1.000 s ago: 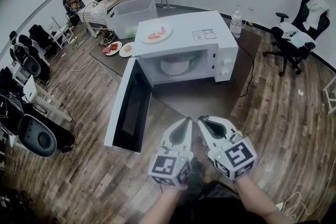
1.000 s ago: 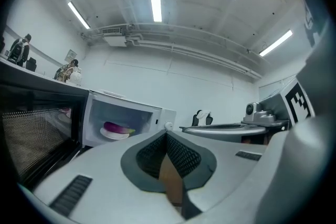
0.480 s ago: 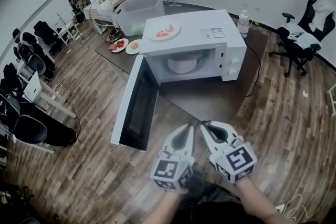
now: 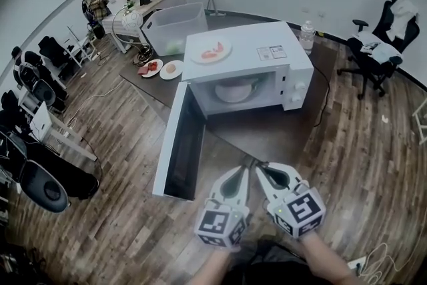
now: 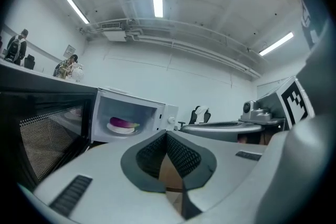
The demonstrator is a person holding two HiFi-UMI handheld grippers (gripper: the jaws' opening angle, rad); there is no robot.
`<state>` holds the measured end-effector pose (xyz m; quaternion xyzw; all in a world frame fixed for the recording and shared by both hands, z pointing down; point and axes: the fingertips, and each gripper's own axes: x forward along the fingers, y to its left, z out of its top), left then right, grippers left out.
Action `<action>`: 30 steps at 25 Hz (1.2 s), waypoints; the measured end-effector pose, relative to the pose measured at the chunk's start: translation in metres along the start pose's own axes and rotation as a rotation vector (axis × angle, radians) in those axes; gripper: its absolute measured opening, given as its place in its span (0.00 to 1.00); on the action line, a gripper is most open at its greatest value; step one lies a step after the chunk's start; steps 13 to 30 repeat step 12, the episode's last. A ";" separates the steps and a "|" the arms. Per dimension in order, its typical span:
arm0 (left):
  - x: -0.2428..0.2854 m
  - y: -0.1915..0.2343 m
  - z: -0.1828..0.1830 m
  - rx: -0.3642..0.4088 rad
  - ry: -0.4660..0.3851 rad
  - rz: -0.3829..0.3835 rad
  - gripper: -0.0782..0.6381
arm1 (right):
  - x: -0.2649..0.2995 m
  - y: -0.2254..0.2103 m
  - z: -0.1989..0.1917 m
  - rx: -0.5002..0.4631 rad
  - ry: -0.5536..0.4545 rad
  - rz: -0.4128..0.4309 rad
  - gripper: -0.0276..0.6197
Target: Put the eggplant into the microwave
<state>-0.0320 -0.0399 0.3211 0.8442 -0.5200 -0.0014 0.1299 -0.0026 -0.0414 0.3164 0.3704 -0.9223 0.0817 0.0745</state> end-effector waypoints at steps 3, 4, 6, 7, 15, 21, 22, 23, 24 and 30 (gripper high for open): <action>-0.010 0.002 0.000 -0.027 0.000 -0.007 0.11 | -0.002 0.011 -0.001 0.014 0.009 -0.005 0.04; -0.014 0.003 0.000 -0.030 0.002 -0.010 0.11 | -0.002 0.014 -0.002 0.015 0.011 -0.007 0.04; -0.020 0.005 -0.003 -0.031 0.005 -0.014 0.11 | -0.005 0.021 -0.004 0.015 0.016 -0.012 0.04; -0.023 0.005 -0.003 -0.032 0.005 -0.014 0.11 | -0.007 0.024 -0.005 0.014 0.019 -0.015 0.04; -0.036 0.001 0.002 -0.040 -0.008 -0.023 0.11 | -0.019 0.035 -0.003 0.006 0.018 -0.037 0.04; -0.036 0.001 0.002 -0.040 -0.008 -0.023 0.11 | -0.019 0.035 -0.003 0.006 0.018 -0.037 0.04; -0.036 0.001 0.002 -0.040 -0.008 -0.023 0.11 | -0.019 0.035 -0.003 0.006 0.018 -0.037 0.04; -0.036 0.001 0.002 -0.040 -0.008 -0.023 0.11 | -0.019 0.035 -0.003 0.006 0.018 -0.037 0.04; -0.036 0.001 0.002 -0.040 -0.008 -0.023 0.11 | -0.019 0.035 -0.003 0.006 0.018 -0.037 0.04; -0.036 0.001 0.002 -0.040 -0.008 -0.023 0.11 | -0.019 0.035 -0.003 0.006 0.018 -0.037 0.04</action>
